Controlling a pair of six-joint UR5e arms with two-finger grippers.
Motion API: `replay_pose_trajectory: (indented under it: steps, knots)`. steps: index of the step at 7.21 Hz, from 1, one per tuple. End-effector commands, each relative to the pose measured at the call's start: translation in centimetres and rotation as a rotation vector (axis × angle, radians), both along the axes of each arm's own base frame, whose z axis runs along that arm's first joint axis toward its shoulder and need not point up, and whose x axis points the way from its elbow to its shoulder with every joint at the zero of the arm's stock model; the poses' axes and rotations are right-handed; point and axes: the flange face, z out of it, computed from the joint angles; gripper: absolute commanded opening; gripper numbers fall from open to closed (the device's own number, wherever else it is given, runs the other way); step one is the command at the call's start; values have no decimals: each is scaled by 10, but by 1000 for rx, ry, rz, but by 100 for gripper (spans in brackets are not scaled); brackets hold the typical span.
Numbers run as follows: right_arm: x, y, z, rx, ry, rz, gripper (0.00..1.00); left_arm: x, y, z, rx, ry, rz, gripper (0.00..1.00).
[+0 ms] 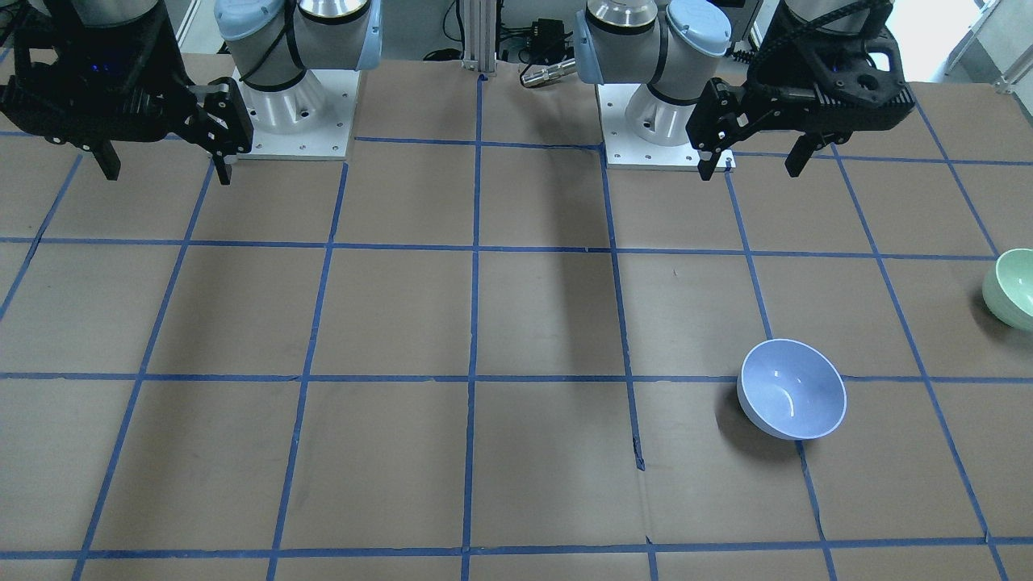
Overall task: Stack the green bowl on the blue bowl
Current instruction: 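Move the left gripper back toward the robot, away from the blue bowl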
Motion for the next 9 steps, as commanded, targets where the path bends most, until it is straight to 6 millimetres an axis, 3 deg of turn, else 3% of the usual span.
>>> replay_pose_trajectory:
  steps: [1,7,8,9]
  knots:
    - [-1,0,0,0,0,-1,100,32,0,-3,13,-29,-91,100]
    - [0,0,0,0,0,0,100,148,13,-23,121,1,-340,100]
    - [0,0,0,0,0,0,100,174,20,-29,155,-10,-390,100]
    - [0,0,0,0,0,0,100,212,29,-35,174,2,-448,100]
